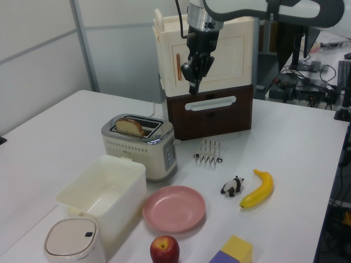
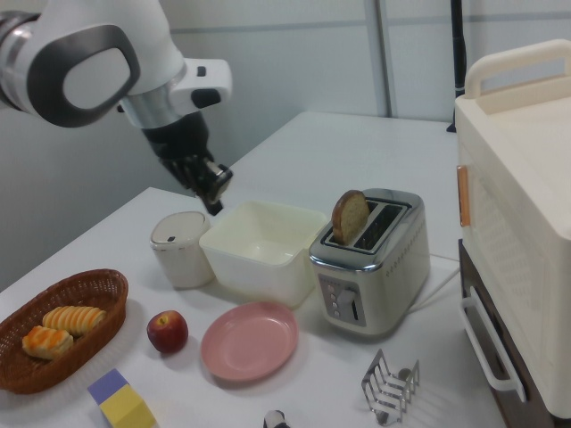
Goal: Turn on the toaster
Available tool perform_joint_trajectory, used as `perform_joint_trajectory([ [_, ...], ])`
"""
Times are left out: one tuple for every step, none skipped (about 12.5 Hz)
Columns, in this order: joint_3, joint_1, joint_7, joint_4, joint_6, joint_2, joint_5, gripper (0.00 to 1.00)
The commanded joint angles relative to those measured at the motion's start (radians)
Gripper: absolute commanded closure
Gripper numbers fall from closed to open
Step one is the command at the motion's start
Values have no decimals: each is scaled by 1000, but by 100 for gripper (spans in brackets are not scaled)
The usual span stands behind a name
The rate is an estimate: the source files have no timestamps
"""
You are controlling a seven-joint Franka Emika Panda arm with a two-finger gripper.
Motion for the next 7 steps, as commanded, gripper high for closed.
perform_joint_trajectory([
  [2,37,22,2,-106,-27,47,93],
  [2,38,16,2,-109,-27,47,68],
  [3,39,19,-4,-109,-24,33,1],
  [5,39,19,-6,-101,-19,18,0],
  [3,36,21,-6,-97,-19,1,0],
  [0,30,21,-4,-97,-19,-19,0],
  [-15,24,13,-6,-95,-25,-27,0],
])
